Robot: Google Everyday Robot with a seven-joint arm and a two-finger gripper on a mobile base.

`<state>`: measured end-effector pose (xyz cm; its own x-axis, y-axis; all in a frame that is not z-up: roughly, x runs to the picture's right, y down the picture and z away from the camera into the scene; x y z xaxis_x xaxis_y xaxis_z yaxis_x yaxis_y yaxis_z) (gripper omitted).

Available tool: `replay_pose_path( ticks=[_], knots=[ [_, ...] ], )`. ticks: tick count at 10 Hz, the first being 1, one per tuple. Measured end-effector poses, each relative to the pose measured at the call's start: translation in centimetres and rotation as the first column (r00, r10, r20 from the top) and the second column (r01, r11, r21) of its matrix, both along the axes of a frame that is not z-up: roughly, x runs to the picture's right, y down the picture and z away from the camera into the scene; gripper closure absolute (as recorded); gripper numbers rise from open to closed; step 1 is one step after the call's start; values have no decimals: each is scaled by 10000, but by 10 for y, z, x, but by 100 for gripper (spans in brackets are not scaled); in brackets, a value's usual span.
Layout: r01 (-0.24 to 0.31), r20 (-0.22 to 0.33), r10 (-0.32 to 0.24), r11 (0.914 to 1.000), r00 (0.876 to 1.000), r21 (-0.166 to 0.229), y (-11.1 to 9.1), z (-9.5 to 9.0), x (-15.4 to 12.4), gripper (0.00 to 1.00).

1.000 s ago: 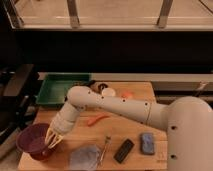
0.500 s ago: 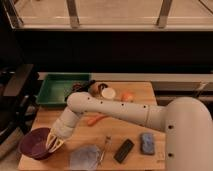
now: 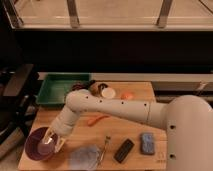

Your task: Stack bowls into tray

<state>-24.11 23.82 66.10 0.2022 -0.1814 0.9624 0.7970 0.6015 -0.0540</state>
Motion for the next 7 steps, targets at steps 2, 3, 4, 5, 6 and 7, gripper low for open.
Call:
replay_pose_path(
  ticks=[2, 3, 4, 5, 6, 7],
  knots=[
    [71, -218, -64, 9995, 9997, 306, -8, -4, 3, 33],
    [125, -367, -107, 9987, 9993, 487, -11, -6, 6, 33],
    [150, -497, -117, 9977, 9987, 668, -13, -5, 12, 33],
    [118, -551, -76, 9970, 9985, 766, -14, -3, 15, 33],
    [85, -502, -42, 9962, 9987, 862, -13, -2, 16, 33],
    [17, -418, 24, 9951, 9991, 987, -12, 1, 17, 33]
  ],
)
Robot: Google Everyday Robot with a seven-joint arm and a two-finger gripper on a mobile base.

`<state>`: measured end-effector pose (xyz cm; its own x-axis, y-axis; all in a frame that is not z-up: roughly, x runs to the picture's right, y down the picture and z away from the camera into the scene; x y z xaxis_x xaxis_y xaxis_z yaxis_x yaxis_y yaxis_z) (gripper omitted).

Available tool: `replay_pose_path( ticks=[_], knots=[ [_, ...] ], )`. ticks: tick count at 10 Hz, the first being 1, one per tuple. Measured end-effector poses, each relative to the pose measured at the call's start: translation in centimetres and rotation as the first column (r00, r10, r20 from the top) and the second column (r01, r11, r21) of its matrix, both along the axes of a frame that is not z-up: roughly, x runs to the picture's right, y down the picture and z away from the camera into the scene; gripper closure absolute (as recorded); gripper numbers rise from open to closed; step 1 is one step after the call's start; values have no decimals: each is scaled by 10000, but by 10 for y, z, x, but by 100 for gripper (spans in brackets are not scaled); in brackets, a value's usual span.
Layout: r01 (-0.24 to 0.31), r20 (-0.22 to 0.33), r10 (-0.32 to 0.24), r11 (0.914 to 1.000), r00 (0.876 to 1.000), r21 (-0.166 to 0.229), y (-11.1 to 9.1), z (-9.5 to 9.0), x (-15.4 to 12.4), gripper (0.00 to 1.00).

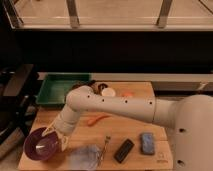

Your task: Stack bowls into tray

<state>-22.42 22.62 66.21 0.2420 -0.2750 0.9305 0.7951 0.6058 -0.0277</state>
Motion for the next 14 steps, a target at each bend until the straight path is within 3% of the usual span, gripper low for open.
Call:
replay_pose_path(
  ticks=[4, 10, 12, 14],
  knots=[
    [2, 251, -7, 9998, 9997, 216, 15, 28, -3, 33],
    [-391, 707, 402, 9991, 9967, -176, 47, 69, -13, 33],
    [-597, 975, 622, 9978, 9933, -280, 50, 73, -24, 42],
    [-788, 1330, 808, 9967, 9878, -205, 47, 69, -37, 62]
  ],
)
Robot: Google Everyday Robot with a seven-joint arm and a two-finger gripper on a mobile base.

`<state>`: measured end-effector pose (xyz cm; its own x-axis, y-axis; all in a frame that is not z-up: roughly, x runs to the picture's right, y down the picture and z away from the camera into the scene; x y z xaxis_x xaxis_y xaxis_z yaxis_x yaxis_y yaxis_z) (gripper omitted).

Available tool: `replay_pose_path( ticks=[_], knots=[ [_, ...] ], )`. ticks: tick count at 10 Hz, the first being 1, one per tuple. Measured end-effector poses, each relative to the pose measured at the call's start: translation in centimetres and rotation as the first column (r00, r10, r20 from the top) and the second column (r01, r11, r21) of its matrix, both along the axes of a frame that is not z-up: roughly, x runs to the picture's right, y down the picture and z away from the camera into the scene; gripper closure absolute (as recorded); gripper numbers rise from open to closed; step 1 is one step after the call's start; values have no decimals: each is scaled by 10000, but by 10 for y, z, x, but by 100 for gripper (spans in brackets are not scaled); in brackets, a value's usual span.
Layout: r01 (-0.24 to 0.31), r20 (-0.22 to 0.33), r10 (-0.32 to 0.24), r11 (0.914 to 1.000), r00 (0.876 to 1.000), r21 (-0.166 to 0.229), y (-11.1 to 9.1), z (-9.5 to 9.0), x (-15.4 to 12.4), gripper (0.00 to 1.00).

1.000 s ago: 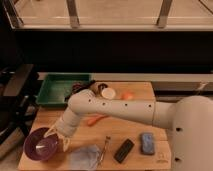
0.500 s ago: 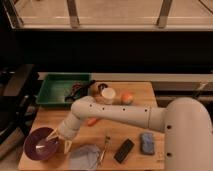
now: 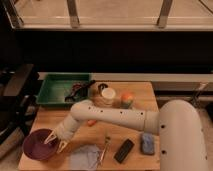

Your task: Stack bowls into tray

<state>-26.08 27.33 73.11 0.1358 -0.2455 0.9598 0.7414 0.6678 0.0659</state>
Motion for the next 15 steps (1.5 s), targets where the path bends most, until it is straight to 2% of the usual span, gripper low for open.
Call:
replay_pose_path(
  ticks=[3, 4, 6, 8, 10, 12, 13, 15],
  knots=[
    [-262, 292, 257, 9995, 9992, 182, -9, -11, -8, 94],
    [-433, 351, 427, 9989, 9985, 183, -13, -15, -9, 99],
    [-808, 299, 805, 9967, 9963, 91, -31, -30, -7, 100],
    [-1067, 133, 1063, 9938, 9942, 323, -54, -51, -5, 100],
    [-1281, -265, 1308, 9879, 9911, 871, -87, -76, 6, 100],
    [-1389, -738, 1513, 9788, 9857, 1503, -130, -96, 26, 100],
    [-1364, -931, 1541, 9753, 9837, 1738, -158, -98, 38, 100],
    [-1373, -968, 1556, 9752, 9831, 1736, -192, -89, 53, 100]
  ],
)
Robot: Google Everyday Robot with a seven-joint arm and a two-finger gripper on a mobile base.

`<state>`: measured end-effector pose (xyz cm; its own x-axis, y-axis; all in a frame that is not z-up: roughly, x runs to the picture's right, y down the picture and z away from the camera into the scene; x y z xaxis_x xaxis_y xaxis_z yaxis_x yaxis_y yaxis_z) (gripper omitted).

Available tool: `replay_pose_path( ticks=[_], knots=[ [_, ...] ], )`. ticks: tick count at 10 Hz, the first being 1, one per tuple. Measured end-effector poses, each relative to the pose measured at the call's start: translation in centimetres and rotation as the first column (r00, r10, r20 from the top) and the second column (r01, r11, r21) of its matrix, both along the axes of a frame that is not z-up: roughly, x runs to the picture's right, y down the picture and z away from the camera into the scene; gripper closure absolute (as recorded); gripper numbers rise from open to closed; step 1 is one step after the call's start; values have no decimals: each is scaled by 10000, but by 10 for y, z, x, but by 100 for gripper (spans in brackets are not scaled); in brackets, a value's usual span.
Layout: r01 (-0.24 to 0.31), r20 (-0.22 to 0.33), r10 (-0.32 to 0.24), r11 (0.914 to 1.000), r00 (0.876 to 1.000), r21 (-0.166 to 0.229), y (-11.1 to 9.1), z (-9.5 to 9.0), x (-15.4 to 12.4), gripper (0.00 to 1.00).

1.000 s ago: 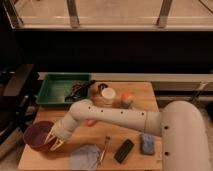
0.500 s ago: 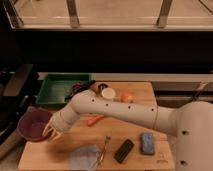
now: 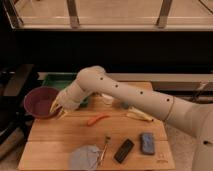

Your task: Stack bowls into tray

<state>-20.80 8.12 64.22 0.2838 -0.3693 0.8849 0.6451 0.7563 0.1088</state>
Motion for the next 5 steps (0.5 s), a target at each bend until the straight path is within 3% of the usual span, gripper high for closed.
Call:
replay_pose_path(
  ticks=[2, 5],
  knots=[
    [-8, 35, 8, 10000, 10000, -20, -17, 5, 7, 100],
    [51, -75, -51, 10000, 10000, -26, -17, 8, 9, 100]
  ],
)
